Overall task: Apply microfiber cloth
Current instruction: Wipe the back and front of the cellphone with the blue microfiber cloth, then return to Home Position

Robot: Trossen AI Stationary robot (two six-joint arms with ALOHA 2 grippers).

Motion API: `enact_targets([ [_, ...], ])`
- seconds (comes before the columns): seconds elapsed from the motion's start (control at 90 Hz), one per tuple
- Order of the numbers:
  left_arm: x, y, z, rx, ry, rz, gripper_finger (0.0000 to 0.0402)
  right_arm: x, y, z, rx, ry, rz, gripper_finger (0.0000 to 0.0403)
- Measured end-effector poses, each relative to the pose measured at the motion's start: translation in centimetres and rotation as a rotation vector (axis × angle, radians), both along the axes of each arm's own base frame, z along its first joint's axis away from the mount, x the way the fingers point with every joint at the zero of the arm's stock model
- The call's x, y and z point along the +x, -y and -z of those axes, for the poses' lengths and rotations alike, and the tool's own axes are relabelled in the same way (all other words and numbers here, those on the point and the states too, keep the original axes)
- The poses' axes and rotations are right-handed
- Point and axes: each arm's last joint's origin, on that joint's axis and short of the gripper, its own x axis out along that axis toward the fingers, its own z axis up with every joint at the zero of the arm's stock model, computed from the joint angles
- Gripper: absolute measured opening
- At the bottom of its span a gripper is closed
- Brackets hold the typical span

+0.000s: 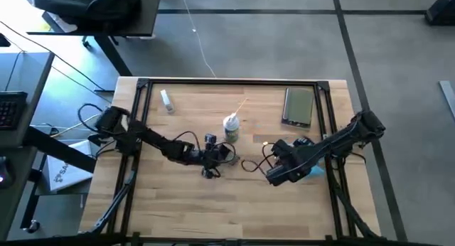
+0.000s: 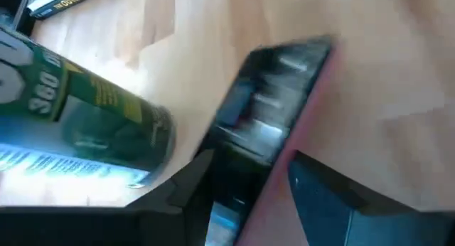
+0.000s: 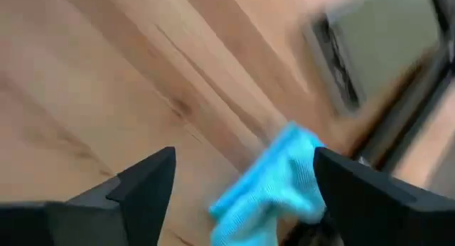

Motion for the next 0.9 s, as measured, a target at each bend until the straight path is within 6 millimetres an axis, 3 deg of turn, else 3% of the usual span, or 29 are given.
enact_targets([
  [0.133,-1.7,0.8,-2.7,-0.075,0.024,-0.026,0.0154,2.1,-1.9,-3.7,-0.108,0.221,-0.355,0.03],
  [0.244,-2.9,1.3,-5.1,-0.135,0.074,-0.026,0.0154,3.0,-2.6,-6.1,-0.302,0.279,-0.58,0.03],
  [0.422,-5.1,1.2,-8.7,-0.178,0.152,-0.016,0.0154,2.6,-0.9,-7.6,-0.419,0.223,-0.662,0.03],
  [0.656,-9.1,-0.6,-13.4,-0.163,0.299,-0.118,0.0154,-0.8,3.8,-6.0,-0.329,0.339,-0.513,0.03],
  [0.9,-12.8,-2.1,-15.9,-0.198,0.372,-0.141,0.0154,-4.6,6.3,-2.6,-0.17,0.661,-0.605,0.03],
])
